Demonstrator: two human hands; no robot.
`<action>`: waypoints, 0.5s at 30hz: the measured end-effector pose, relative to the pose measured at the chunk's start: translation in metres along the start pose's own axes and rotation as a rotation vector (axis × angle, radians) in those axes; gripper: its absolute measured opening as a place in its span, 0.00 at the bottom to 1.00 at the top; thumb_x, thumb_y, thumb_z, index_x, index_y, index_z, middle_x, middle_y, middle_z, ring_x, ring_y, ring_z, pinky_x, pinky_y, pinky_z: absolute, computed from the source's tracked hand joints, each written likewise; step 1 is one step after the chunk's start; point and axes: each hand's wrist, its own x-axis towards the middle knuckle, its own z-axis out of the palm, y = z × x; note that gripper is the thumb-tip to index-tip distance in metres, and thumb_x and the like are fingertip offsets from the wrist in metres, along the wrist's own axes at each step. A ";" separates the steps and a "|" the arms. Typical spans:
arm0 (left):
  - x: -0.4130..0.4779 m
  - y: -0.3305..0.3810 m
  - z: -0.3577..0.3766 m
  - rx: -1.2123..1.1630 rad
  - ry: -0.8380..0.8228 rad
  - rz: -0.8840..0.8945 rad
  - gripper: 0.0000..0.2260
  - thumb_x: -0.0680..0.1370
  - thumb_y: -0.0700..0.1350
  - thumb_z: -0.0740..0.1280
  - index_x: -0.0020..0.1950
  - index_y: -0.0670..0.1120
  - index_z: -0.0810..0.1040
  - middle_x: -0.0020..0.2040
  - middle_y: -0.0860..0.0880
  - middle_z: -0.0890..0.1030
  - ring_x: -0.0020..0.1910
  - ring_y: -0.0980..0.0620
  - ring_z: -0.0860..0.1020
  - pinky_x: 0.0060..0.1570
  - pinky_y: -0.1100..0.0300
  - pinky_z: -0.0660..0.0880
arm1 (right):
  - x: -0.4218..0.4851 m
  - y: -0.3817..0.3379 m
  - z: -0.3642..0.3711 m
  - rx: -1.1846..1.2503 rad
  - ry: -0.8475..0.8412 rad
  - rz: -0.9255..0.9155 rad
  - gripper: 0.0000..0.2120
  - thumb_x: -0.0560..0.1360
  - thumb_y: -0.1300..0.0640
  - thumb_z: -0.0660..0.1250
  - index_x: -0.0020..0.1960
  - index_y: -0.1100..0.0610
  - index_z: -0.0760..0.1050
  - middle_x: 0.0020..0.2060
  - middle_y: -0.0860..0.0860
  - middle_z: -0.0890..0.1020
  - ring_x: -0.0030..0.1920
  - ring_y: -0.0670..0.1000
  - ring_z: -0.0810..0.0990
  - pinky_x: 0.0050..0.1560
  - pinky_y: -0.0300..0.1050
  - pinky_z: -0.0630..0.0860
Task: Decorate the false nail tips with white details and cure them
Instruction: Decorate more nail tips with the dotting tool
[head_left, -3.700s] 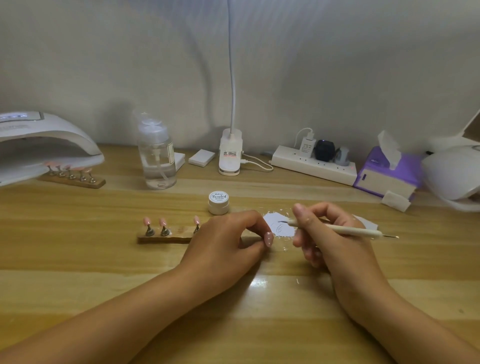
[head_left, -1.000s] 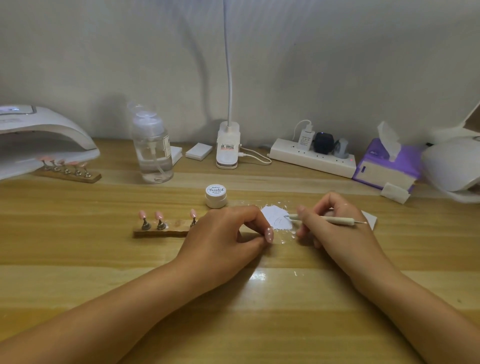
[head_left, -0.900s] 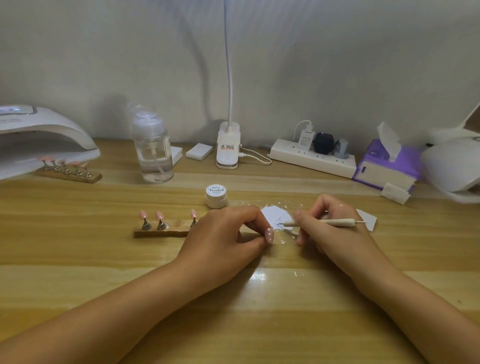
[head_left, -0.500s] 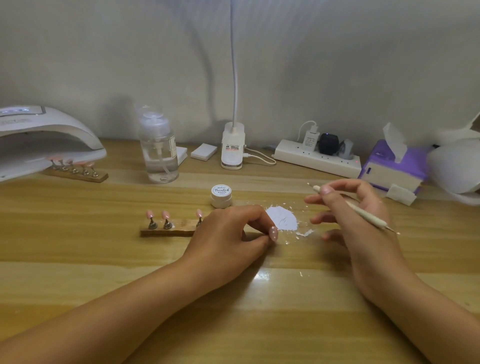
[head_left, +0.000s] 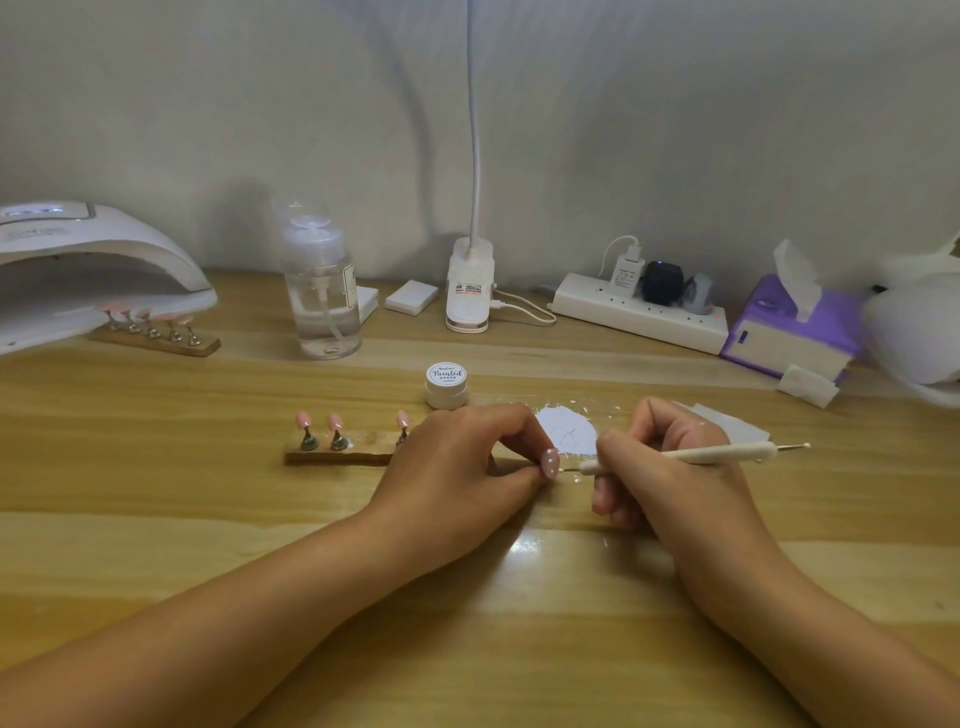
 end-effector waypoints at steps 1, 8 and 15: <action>0.000 0.000 0.000 0.001 -0.001 0.004 0.09 0.74 0.44 0.72 0.40 0.59 0.79 0.42 0.66 0.82 0.30 0.65 0.75 0.32 0.70 0.63 | 0.000 0.000 0.000 -0.010 -0.008 -0.002 0.12 0.70 0.66 0.66 0.31 0.57 0.66 0.22 0.58 0.78 0.21 0.47 0.72 0.23 0.35 0.69; 0.001 0.000 0.000 0.008 0.003 -0.021 0.07 0.73 0.45 0.72 0.41 0.58 0.80 0.40 0.67 0.80 0.29 0.63 0.74 0.32 0.66 0.62 | 0.000 0.002 -0.001 0.002 -0.038 -0.004 0.14 0.73 0.64 0.67 0.32 0.55 0.67 0.25 0.58 0.81 0.23 0.47 0.74 0.24 0.36 0.71; 0.001 0.001 0.000 0.015 0.002 -0.019 0.07 0.73 0.45 0.72 0.41 0.58 0.80 0.40 0.67 0.80 0.29 0.62 0.75 0.32 0.65 0.61 | 0.000 0.001 0.000 0.013 -0.045 -0.007 0.12 0.73 0.63 0.68 0.35 0.57 0.67 0.26 0.58 0.82 0.23 0.48 0.75 0.25 0.37 0.72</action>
